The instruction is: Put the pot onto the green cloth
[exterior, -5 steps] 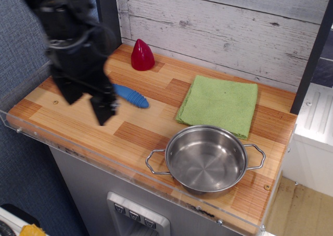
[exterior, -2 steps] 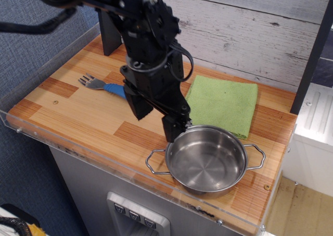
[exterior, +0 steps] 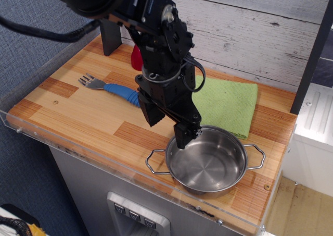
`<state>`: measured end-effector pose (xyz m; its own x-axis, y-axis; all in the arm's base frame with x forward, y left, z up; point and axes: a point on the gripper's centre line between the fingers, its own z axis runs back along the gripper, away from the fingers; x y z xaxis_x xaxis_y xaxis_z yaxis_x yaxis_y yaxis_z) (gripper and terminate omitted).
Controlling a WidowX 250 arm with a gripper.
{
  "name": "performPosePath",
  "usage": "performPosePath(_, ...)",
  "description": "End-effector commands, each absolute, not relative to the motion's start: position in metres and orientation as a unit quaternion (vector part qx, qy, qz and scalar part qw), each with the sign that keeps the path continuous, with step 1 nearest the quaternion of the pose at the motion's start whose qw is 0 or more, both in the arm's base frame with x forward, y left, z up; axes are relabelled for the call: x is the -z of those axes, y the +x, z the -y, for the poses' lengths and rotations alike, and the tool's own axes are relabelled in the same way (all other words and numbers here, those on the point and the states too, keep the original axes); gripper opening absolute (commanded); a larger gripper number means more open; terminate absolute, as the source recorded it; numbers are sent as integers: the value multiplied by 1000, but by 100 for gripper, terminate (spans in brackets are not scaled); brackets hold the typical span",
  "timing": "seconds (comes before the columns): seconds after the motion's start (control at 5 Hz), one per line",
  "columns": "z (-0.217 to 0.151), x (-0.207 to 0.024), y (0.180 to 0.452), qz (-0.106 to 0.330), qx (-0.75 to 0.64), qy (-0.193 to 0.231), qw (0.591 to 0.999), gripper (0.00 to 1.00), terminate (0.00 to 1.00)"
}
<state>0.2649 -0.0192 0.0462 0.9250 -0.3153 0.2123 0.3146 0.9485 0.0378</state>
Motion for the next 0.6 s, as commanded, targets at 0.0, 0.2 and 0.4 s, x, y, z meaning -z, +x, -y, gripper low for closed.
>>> performPosePath(0.0,24,-37,274,108,169,4,980,100,0)
performPosePath(0.2,23,-33,273,102,170,0,980,100,0)
performPosePath(0.4,20,-32,272,103,173,-5,980,0,0)
